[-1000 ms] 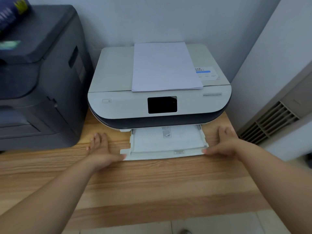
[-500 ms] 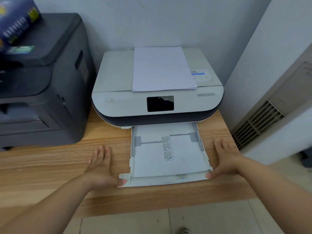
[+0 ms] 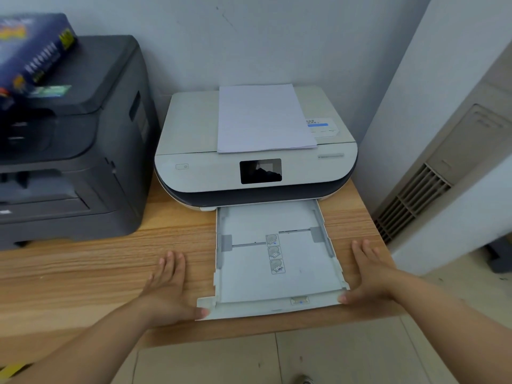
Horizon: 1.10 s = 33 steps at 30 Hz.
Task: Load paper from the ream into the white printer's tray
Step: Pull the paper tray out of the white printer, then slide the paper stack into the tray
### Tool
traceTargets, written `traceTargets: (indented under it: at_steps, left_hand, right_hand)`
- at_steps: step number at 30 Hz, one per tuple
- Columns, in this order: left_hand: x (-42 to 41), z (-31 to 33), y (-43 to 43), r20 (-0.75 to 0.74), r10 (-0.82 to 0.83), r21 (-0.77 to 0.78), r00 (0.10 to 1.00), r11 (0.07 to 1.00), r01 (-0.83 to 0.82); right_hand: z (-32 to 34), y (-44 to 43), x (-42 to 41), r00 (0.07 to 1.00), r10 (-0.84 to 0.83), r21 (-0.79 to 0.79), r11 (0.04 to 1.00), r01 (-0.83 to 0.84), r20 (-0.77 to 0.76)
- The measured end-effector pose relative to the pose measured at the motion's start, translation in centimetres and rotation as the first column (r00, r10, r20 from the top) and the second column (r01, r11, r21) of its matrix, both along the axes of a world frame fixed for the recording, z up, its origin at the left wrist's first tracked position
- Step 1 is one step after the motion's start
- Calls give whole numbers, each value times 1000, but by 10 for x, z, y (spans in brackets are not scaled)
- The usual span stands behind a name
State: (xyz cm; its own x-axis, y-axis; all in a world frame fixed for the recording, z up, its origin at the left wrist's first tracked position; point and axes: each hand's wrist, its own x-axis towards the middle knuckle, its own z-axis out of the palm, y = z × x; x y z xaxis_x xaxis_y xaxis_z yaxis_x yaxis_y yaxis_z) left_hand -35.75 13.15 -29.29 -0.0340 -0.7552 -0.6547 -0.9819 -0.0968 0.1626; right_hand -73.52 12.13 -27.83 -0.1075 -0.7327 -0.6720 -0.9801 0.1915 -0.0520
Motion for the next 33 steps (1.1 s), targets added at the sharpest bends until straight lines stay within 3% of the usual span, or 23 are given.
traceTargets:
  at_steps: [6,10,12,15,17,18,21,23,30,31,33]
  left_hand:
    - [-4,4,5,14,-5,-5,1000,1000,5]
    - [-3,17,2,-10,20,71,1000,997,-19]
    - [-3,35,-6,-43,18,92,999,996,-14]
    - [-13,74,-33,-227,112,-81,967,988,-133]
    - [-26,96,-60,-424,213,-232,880,914,-333]
    - [-33,104,-75,-521,248,-280,817,854,-438]
    - [-52,120,-120,-738,323,-241,593,694,-678]
    - [-62,122,-147,-790,367,-191,491,613,-767]
    - [-73,115,-192,-839,535,172,98,431,-886]
    - [-75,115,-195,-836,546,215,55,418,-883]
    - [-79,114,-199,-837,545,230,54,439,-868]
  right_hand:
    - [-3,1,0,1000,-14,-7,1000,14,2]
    - [1,0,-1,1000,-21,18,1000,21,23]
    - [15,-7,-2,992,-49,64,997,41,118]
    - [55,-36,2,893,-219,-21,969,247,394]
    - [75,-65,9,748,-299,-140,877,461,593]
    - [84,-82,14,625,-339,-128,804,580,703]
    - [103,-123,31,209,-397,78,595,800,894]
    - [111,-143,40,83,-415,157,513,844,906]
    - [108,-182,55,-1,-476,233,429,873,879]
    - [108,-186,57,-11,-476,243,429,870,879]
    - [107,-192,60,-16,-469,246,434,866,883]
